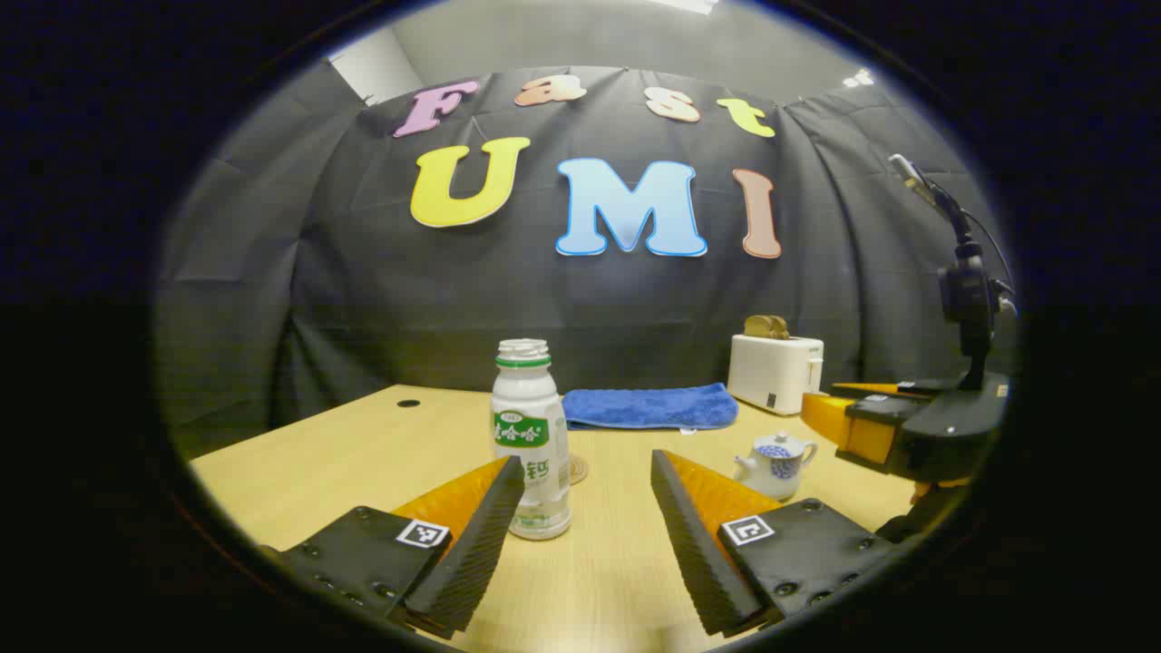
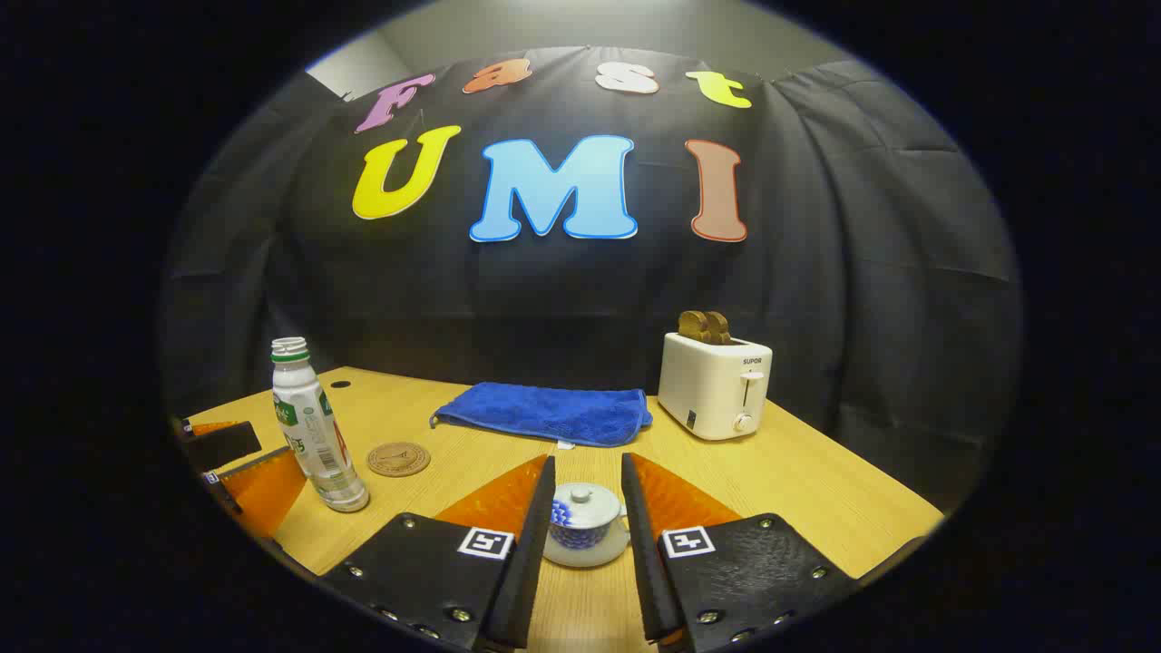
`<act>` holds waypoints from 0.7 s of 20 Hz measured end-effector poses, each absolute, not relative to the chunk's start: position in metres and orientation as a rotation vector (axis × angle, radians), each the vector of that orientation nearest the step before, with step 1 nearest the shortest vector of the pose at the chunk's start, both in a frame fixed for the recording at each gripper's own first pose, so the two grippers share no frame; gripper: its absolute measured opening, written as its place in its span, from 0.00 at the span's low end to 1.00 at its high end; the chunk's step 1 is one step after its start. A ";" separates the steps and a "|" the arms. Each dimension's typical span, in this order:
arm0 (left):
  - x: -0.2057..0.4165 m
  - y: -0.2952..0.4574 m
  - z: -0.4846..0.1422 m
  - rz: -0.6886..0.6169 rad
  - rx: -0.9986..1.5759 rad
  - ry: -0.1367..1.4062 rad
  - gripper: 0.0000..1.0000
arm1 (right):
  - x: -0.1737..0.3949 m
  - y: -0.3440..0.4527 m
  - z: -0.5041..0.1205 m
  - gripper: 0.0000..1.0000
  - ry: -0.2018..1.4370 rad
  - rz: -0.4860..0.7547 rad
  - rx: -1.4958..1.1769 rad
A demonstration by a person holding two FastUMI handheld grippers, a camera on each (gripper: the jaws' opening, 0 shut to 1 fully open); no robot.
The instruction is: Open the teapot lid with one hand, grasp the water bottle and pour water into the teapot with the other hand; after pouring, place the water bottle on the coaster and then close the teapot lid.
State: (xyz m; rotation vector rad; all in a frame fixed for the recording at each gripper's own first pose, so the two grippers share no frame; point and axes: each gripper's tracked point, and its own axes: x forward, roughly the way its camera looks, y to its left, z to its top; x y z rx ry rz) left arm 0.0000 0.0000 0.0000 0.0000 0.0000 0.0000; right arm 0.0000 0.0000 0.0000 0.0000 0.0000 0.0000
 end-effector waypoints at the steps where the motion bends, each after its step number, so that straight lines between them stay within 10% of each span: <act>1: 0.002 -0.001 0.004 -0.007 -0.004 -0.001 0.97 | 0.003 0.002 -0.002 0.46 0.008 0.003 -0.004; 14: 0.014 -0.004 0.004 -0.045 -0.013 0.013 0.97 | 0.041 0.007 -0.027 0.46 0.121 0.010 0.004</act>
